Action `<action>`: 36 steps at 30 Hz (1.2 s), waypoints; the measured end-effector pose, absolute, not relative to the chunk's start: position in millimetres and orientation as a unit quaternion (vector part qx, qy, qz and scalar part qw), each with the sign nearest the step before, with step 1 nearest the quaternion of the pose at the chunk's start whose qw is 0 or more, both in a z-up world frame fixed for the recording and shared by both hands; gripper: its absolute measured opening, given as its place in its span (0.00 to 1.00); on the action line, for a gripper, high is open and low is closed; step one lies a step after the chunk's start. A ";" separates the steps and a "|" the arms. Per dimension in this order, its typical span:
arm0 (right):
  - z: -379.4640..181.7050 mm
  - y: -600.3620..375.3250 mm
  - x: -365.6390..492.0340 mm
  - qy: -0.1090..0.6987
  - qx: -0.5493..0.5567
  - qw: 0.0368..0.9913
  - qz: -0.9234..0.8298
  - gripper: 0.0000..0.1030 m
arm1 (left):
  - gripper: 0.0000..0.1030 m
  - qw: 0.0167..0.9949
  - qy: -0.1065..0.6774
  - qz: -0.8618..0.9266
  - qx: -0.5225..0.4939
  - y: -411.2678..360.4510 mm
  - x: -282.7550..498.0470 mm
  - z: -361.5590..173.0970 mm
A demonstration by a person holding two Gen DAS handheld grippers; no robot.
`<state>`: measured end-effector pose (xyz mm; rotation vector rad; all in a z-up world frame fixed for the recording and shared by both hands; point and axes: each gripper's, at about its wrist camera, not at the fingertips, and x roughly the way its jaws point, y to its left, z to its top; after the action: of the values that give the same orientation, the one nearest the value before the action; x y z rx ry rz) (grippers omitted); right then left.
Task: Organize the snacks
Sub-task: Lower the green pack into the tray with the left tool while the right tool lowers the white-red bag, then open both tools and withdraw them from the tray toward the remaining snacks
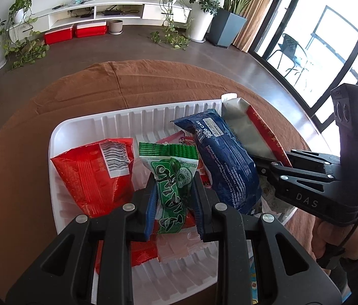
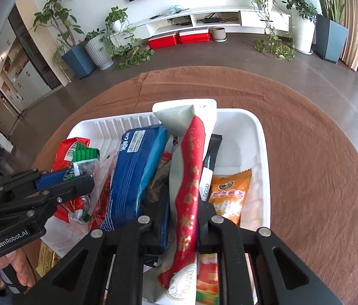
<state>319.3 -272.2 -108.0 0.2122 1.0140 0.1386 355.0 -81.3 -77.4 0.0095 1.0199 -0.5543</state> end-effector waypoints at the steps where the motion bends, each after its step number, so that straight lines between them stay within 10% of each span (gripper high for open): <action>1: -108.4 -272.4 319.3 0.484 0.099 0.867 0.065 0.16 | 0.23 0.836 0.482 -0.262 0.006 -81.9 355.6 -78.6; 21: -94.7 -276.5 313.1 0.471 0.096 0.875 0.059 0.39 | 0.51 0.845 0.467 -0.261 0.015 -87.1 354.2 -75.6; 36: -44.1 -276.0 247.5 0.405 0.116 0.903 0.082 0.82 | 1.00 0.869 0.410 -0.276 0.001 -58.2 290.7 -23.1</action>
<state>247.5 -276.0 -44.1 0.2406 0.8374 0.1688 290.7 -58.2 -23.1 0.0023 0.8576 -0.5783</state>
